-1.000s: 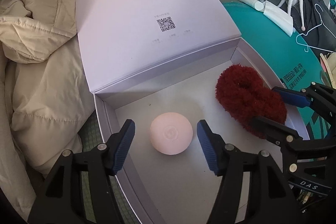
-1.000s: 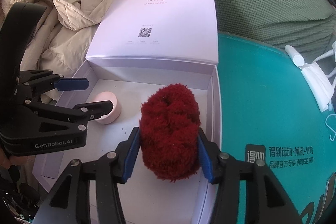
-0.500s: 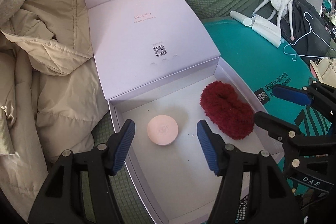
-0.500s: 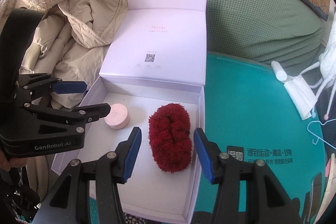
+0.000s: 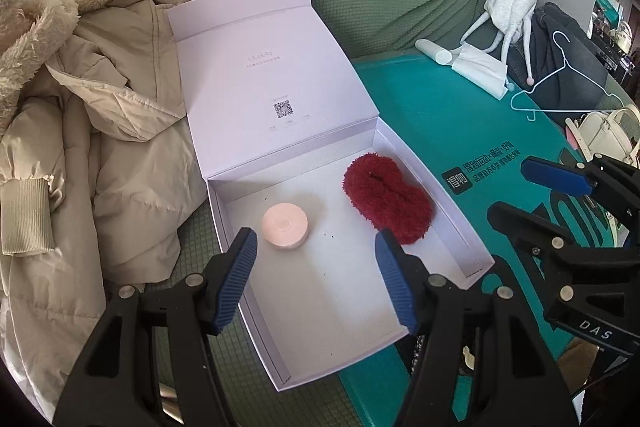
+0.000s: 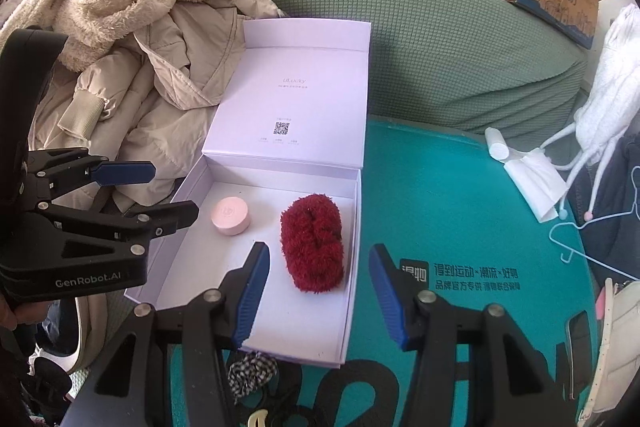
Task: Organize objects
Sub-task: 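Open both grippers to release the pom-pom and compact in the box, then move the right gripper to the black bow clip while the left gripper reaches the cream claw clip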
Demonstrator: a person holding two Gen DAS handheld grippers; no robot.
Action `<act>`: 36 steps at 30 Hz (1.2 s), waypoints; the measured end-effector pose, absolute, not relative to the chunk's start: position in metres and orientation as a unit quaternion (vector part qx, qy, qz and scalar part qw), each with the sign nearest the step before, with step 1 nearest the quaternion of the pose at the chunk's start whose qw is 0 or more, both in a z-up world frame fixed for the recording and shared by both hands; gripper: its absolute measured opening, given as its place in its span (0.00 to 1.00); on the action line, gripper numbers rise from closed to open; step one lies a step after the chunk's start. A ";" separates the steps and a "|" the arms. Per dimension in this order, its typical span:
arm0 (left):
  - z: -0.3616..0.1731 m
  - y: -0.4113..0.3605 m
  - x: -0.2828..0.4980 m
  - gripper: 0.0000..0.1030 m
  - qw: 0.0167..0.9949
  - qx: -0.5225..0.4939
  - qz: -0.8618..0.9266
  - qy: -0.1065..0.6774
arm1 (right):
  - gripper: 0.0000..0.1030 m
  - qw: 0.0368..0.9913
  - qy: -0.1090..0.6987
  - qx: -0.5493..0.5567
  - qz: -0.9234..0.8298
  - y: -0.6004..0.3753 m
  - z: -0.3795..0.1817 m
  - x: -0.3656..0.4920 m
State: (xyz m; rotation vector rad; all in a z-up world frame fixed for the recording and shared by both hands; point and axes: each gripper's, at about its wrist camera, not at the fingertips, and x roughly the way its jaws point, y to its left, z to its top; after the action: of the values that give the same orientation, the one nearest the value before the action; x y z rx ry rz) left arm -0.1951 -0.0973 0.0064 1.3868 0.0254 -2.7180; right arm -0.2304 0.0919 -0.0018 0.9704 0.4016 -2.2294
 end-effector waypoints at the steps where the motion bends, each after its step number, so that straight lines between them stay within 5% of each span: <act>1: 0.007 -0.095 -0.191 0.58 0.045 0.453 -0.890 0.007 | 0.50 0.330 0.153 0.370 -0.855 0.095 0.000 -0.228; 36: -0.017 0.010 -0.038 0.63 -0.046 0.448 -0.893 -0.017 | 0.51 0.274 0.132 0.391 -0.869 0.209 -0.028 -0.103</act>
State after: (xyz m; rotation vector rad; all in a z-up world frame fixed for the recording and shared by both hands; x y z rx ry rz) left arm -0.0380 0.0096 -0.0167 1.4513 -0.0555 -2.8897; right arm -0.1034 0.2088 -0.0280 1.0516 0.3545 -2.3354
